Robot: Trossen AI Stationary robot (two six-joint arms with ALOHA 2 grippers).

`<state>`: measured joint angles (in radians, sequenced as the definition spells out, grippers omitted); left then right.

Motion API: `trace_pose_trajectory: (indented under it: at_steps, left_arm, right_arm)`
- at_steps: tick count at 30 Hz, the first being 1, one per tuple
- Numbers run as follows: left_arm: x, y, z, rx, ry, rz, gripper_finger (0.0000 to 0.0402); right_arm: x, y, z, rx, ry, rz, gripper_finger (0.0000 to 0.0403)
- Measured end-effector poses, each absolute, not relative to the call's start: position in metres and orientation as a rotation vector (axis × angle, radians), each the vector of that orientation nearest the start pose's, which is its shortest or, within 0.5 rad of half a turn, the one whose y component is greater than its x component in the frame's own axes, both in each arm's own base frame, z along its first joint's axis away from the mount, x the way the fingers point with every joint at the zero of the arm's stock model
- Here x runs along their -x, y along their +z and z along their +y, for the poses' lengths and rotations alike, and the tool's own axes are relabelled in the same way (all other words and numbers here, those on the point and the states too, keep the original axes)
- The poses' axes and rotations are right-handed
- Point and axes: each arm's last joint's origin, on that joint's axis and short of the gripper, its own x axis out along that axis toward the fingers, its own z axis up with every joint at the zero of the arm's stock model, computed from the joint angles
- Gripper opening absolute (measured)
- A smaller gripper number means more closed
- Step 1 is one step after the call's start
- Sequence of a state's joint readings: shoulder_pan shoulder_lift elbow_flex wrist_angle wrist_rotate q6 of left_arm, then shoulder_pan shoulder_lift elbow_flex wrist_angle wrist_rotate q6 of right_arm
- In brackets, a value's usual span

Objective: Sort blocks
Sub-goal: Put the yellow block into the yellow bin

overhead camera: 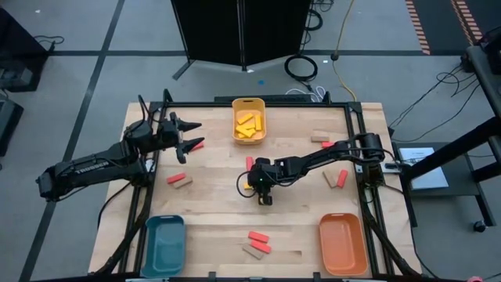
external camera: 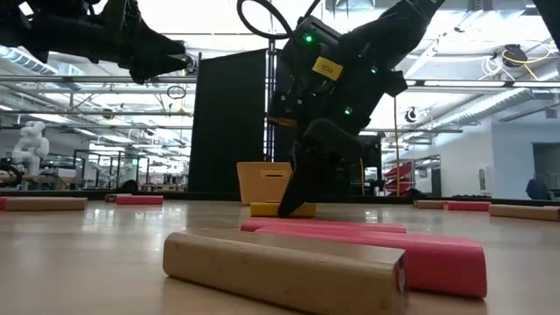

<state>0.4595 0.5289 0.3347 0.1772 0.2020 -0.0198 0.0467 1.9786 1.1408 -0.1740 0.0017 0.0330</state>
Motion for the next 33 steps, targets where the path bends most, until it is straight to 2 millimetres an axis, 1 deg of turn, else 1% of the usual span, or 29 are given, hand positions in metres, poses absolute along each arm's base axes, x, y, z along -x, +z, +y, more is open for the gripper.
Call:
trace_pose_trajectory:
  at_steps: [4, 8, 16, 23, 29, 33]
  left_arm:
    - [-0.128, 0.247, 0.057, 0.025, 0.257, 0.013, 0.0262]
    - [-0.128, 0.247, 0.057, 0.024, 0.252, 0.011, 0.0262]
    - [-0.128, 0.248, 0.057, 0.021, 0.252, 0.003, 0.0262]
    - [-0.128, 0.249, 0.057, 0.019, 0.252, -0.004, 0.0262]
    - [-0.128, 0.249, 0.057, 0.019, 0.250, -0.004, 0.0262]
    - [-0.128, 0.248, 0.057, 0.019, 0.248, -0.003, 0.0262]
  right_arm:
    - [-0.378, 0.137, 0.018, -0.008, 0.021, 1.007, 0.0064]
    - [-0.375, 0.166, 0.015, 0.004, 0.006, 0.922, 0.0064]
    - [-0.363, 0.215, 0.004, 0.078, -0.079, 0.788, 0.0064]
    - [-0.352, 0.247, -0.021, 0.099, -0.154, 0.692, 0.0064]
    - [-0.345, 0.263, -0.046, 0.115, -0.214, 0.629, 0.0064]
    - [-0.345, 0.271, -0.063, 0.115, -0.255, 0.597, 0.0064]
